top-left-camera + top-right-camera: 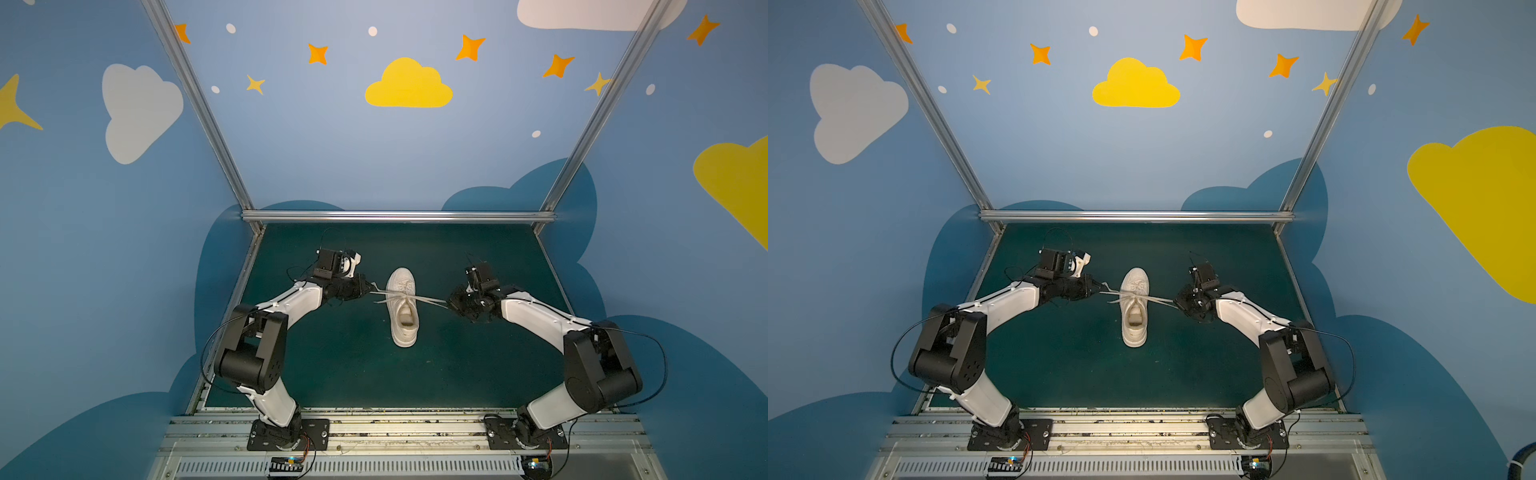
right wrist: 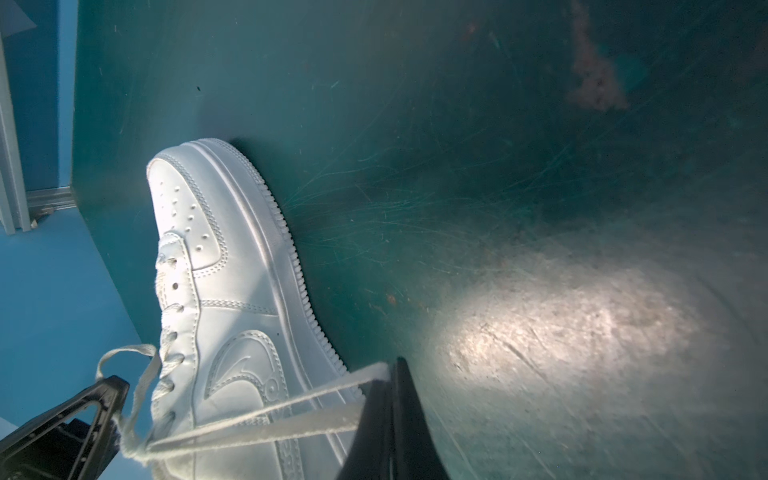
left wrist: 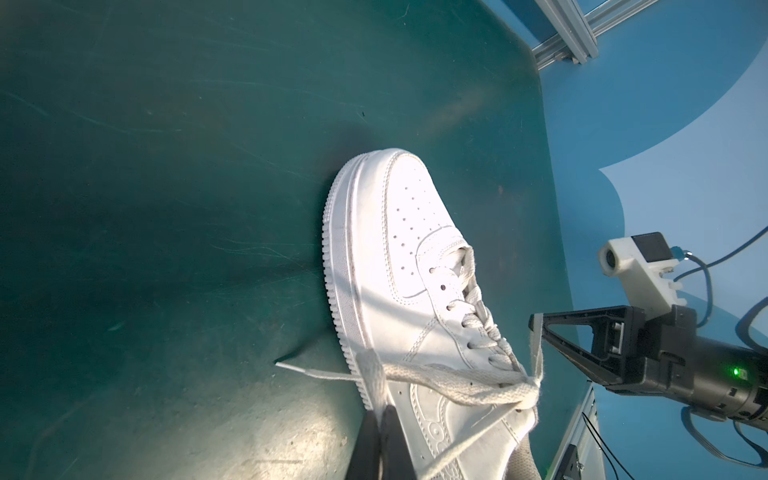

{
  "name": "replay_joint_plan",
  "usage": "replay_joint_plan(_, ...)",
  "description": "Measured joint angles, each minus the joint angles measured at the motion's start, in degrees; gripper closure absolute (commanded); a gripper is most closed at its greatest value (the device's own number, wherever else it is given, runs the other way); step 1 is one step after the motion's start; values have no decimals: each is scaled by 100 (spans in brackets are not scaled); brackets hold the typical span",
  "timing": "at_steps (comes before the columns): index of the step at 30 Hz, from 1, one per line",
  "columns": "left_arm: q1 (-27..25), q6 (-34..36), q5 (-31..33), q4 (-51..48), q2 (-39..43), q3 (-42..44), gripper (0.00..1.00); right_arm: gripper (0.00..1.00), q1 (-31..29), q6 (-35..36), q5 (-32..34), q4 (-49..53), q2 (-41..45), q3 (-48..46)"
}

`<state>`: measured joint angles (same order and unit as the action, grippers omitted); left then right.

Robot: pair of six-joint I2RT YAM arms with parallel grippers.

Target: Tie the shoes

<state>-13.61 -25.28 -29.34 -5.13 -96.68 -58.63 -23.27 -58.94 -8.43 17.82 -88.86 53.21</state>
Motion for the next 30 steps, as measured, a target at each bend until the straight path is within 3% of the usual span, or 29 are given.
replay_joint_plan(30, 87, -72, -61, 96, 44, 142, 97, 100, 140, 33, -155, 11, 136, -79)
